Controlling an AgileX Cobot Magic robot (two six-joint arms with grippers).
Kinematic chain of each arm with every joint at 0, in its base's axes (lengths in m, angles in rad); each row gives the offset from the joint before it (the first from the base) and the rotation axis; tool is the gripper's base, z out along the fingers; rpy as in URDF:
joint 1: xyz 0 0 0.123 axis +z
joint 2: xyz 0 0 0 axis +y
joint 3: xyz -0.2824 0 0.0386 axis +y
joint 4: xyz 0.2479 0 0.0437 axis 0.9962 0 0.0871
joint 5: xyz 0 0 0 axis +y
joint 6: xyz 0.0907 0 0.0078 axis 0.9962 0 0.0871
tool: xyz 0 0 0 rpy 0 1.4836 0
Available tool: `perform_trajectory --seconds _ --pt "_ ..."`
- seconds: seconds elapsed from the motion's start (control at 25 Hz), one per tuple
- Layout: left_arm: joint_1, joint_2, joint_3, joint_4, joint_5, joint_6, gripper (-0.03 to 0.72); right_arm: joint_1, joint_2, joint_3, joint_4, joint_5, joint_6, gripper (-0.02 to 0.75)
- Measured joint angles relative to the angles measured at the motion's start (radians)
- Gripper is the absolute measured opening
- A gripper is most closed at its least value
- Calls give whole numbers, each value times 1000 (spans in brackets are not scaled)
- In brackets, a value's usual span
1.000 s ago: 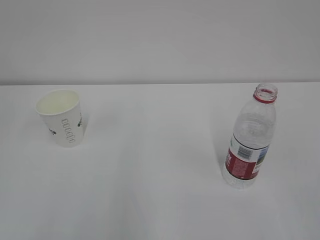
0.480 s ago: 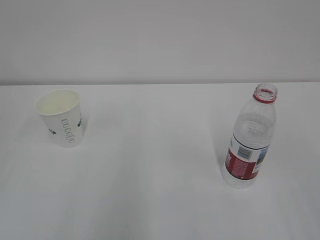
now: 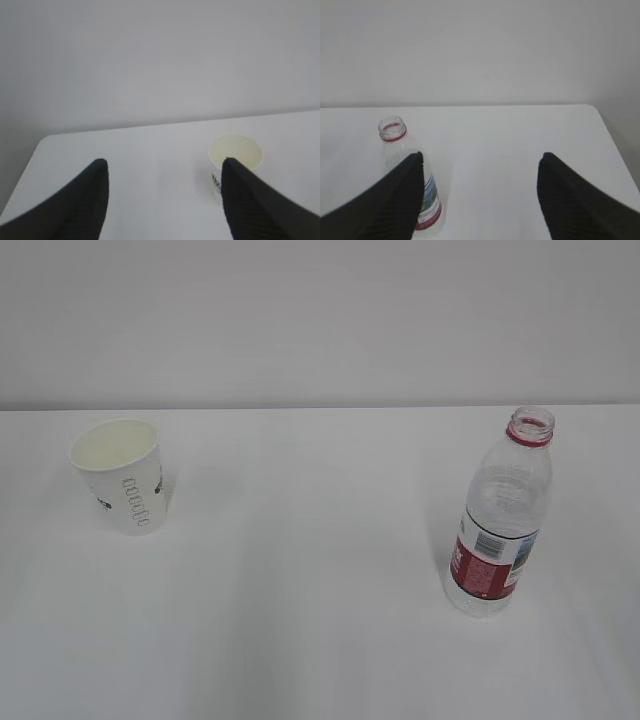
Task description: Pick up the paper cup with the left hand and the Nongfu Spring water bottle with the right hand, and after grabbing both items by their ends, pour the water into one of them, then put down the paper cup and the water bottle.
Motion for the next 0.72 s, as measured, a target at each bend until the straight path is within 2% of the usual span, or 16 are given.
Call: perform_trajectory --seconds 0.16,0.4,0.72 --pt "0 52 4 2 -108 0 516 0 91 0 -9 -121 0 537" --pt "0 170 34 41 -417 0 516 0 255 0 -73 -393 -7 536" --pt "0 280 36 45 -495 0 516 0 427 0 -51 -521 -7 536"
